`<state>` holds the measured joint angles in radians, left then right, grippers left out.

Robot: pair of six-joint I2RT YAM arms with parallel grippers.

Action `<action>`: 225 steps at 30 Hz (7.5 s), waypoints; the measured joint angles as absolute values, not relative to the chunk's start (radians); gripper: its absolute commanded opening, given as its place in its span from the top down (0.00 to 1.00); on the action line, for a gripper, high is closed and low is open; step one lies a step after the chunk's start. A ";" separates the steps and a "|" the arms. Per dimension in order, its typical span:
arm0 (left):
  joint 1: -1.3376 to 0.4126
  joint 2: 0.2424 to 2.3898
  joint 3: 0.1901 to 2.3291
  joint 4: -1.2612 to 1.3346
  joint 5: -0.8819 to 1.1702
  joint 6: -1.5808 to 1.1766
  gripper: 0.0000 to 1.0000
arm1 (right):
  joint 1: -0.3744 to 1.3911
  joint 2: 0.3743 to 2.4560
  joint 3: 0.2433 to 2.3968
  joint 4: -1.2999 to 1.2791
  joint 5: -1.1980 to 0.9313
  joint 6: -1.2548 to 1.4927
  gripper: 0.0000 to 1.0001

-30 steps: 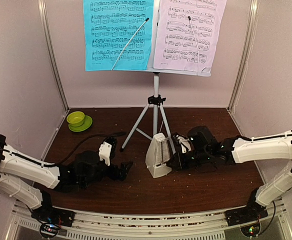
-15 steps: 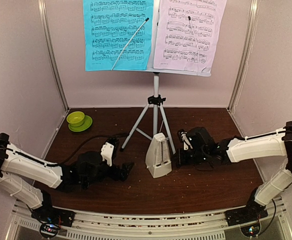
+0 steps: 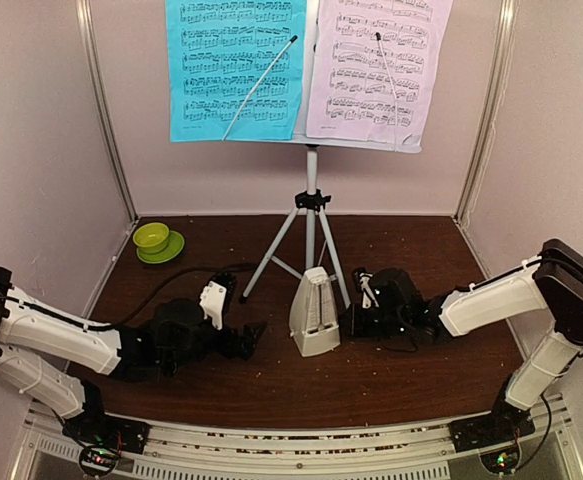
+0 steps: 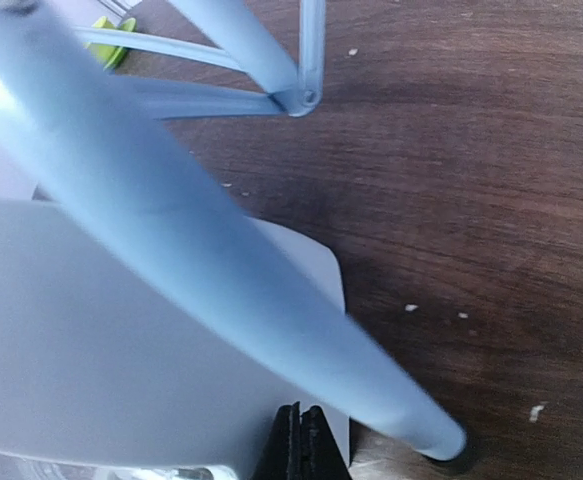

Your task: Set up the instrument practice props

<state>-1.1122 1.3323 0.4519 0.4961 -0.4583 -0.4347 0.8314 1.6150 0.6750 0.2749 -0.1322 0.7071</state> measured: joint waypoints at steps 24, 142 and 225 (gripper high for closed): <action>-1.257 1.410 0.774 0.232 -0.595 -0.470 0.02 | 1.032 1.723 0.717 0.520 -0.171 0.823 0.93; -1.225 1.385 0.923 0.060 -0.574 -0.237 0.72 | 0.991 1.638 0.661 0.710 -0.222 0.839 1.00; -1.039 1.383 0.759 0.322 -0.062 -0.146 0.29 | 0.751 1.324 0.928 0.013 -0.406 0.637 0.02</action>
<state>-1.0393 1.3830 0.7586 0.3222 -0.0620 -0.1463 0.7513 1.3243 0.9283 0.0132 -0.4057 0.6373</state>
